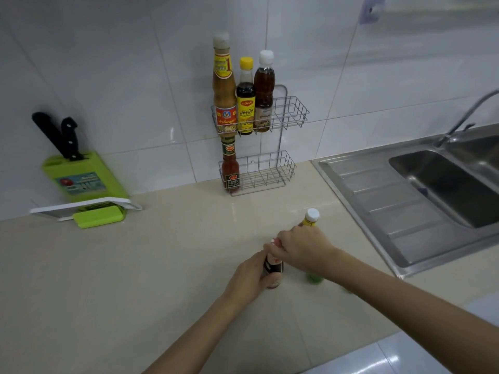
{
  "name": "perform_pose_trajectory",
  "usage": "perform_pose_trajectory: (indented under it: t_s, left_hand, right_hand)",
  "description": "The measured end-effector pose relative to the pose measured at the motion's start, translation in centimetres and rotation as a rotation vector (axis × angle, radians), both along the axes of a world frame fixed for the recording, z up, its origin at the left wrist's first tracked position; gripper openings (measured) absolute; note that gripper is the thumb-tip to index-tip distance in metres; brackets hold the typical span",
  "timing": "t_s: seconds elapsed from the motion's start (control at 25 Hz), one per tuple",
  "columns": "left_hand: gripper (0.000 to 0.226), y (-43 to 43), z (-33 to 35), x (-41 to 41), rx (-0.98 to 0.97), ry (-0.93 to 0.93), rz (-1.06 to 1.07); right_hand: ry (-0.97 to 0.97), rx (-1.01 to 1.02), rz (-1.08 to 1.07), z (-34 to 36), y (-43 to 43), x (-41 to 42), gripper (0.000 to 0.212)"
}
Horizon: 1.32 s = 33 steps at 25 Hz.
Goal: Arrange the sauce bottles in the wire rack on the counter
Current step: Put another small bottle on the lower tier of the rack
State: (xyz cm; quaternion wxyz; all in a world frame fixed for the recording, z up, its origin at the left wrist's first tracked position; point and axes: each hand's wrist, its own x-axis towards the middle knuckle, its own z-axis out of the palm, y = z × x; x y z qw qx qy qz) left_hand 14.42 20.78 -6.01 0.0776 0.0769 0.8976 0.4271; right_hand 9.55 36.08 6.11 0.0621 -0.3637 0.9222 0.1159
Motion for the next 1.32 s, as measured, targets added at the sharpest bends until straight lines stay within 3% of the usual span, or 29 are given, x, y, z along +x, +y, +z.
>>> perform_pose_trajectory:
  t_s: [0.2,0.36,0.64,0.84,1.08,1.32]
  left_hand:
    - [0.04,0.1,0.0,-0.1,0.263,-0.147,0.072]
    - [0.033,-1.3,0.2,-0.9,0.376,-0.197,0.071]
    - [0.031,-3.4,4.0,-4.3,0.651,-0.333,-0.002]
    - [0.025,-5.9,5.3,-8.1,0.606,-0.232,0.296]
    - [0.016,-9.0,4.8,-13.0,0.619,-0.152,0.57]
    - [0.01,-9.3,3.6,-18.5,0.556,-0.132,0.708]
  right_hand:
    - [-0.009,-0.091,-0.013,-0.3,-1.0,0.1,0.022]
    - [-0.384,-0.461,-0.308,-0.8,-2.1,-1.3,0.042]
    - [-0.523,-0.956,-0.5,1.3,-1.8,-6.4,0.031]
    - [-0.516,-1.26,-0.571,2.7,-1.3,-11.5,0.02]
    - [-0.194,-1.542,-0.569,1.7,-1.0,-17.3,0.018]
    - [-0.212,-1.568,-0.508,-1.0,-2.8,-20.8,0.024]
